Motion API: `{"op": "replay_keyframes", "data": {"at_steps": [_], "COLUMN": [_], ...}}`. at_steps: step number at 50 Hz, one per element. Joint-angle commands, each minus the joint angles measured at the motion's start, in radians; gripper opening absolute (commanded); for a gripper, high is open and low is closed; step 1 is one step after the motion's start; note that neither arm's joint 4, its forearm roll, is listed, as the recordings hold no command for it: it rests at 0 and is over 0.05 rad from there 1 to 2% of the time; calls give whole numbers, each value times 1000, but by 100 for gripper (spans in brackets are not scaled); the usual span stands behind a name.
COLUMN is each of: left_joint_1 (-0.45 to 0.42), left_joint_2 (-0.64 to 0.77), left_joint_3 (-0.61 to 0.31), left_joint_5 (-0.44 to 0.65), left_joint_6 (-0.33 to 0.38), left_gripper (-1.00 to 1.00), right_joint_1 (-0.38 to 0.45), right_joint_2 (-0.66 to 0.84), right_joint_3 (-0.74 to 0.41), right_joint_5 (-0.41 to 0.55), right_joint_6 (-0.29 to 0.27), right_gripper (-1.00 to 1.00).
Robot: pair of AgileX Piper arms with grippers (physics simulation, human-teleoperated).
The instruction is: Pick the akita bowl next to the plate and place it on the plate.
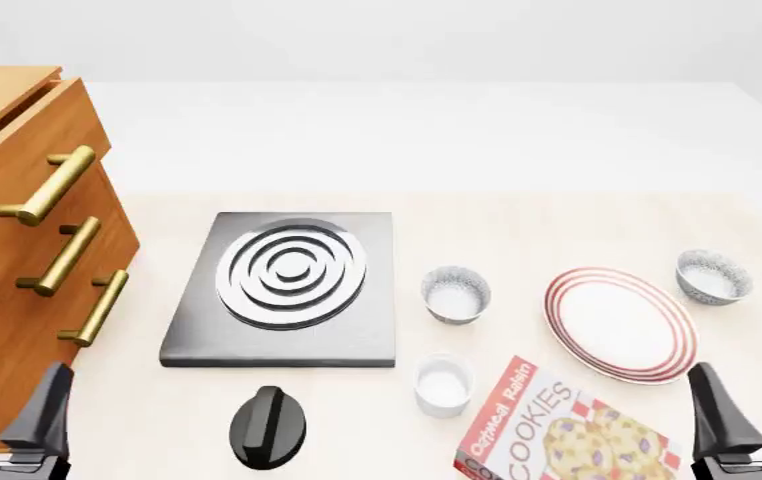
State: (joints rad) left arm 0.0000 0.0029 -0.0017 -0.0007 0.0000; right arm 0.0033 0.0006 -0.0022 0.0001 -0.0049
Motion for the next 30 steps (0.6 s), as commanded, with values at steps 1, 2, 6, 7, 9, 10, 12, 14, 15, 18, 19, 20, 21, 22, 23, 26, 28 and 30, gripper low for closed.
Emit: {"op": "replay_keyframes", "data": {"at_steps": [1, 2, 6, 7, 9, 10, 12, 14, 15, 18, 19, 20, 21, 22, 23, 26, 28, 30], "left_joint_1": [0, 0, 0, 0, 0, 0, 0, 0, 0, 0, 0, 0, 0, 0, 0, 0, 0, 0], "left_joint_2": [5, 5, 5, 5, 5, 5, 5, 5, 5, 5, 5, 5, 5, 5, 5, 5, 5, 5], "left_joint_3": [-3, -3, -3, -3, -3, -3, -3, -3, -3, -3, -3, -3, -3, -3, -3, -3, -3, -3], "left_joint_5": [-1, -1, -1, -1, -1, -1, -1, -1, -1, -1, -1, -1, -1, -1, -1, -1, -1, -1], "left_joint_6": [0, 0, 0, 0, 0, 0, 0, 0, 0, 0, 0, 0, 0, 0, 0, 0, 0, 0], "left_gripper": [100, 100, 100, 100, 100, 100, 100, 100, 100, 100, 100, 100, 100, 100, 100, 100, 100, 100], "right_joint_1": [6, 6, 7, 7, 7, 7, 8, 9, 9, 4, 2, 2, 1, 1, 1, -3, -6, -7], "right_joint_2": [1, 1, 0, 0, 0, 0, 0, 0, 0, 0, 0, 0, 0, 0, 5, 6, 22, 30], "right_joint_3": [-5, -6, -6, -6, -7, -7, -9, -13, -14, -14, -16, -16, -18, -21, -28, -29, -35, -39], "right_joint_5": [1, 1, 1, 1, 1, 1, 2, 6, 7, 6, 8, 8, 10, 12, 12, 9, -2, -6], "right_joint_6": [-15, -14, -17, -17, -17, -18, -19, -18, -18, -18, -18, -18, -17, -16, -16, -22, -21, -21], "right_gripper": [100, 100, 100, 100, 100, 100, 100, 100, 100, 100, 100, 100, 100, 100, 100, 100, 100, 100]}}
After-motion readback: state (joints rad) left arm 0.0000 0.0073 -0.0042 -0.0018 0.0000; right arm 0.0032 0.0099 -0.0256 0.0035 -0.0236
